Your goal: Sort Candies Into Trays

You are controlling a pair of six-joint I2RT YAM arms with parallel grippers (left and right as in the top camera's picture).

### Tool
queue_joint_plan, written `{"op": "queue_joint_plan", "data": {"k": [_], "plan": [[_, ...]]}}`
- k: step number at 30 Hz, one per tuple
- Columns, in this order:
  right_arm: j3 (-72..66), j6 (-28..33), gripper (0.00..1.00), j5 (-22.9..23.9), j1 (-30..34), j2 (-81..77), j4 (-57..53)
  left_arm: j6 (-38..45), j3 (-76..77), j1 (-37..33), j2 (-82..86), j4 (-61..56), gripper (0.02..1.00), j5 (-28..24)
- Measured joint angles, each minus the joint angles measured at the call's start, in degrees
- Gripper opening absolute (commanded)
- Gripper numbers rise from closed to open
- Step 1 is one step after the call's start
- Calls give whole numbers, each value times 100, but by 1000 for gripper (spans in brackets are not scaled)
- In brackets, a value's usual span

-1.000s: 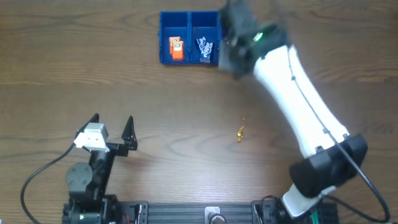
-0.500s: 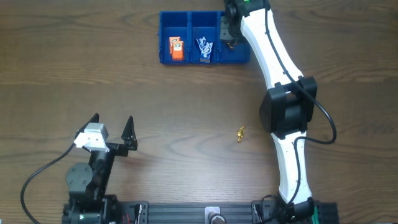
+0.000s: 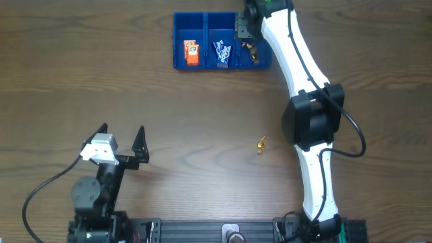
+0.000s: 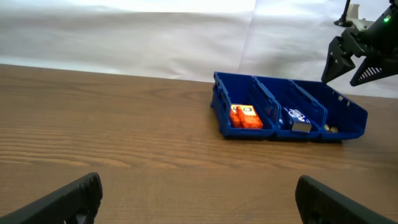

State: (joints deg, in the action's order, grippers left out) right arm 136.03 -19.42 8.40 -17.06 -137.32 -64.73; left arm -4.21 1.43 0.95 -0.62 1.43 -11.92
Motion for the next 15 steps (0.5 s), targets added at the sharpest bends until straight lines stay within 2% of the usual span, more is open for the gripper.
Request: {"op": "queue_joint_plan", "data": {"k": [7,15], "plan": [[-444,24,772,4,-20,601,-400,0,0,0,0,2,998,2],[-4406,-103,785,-46,-328,3987,863,0,0,0,0,2,998,0]]}}
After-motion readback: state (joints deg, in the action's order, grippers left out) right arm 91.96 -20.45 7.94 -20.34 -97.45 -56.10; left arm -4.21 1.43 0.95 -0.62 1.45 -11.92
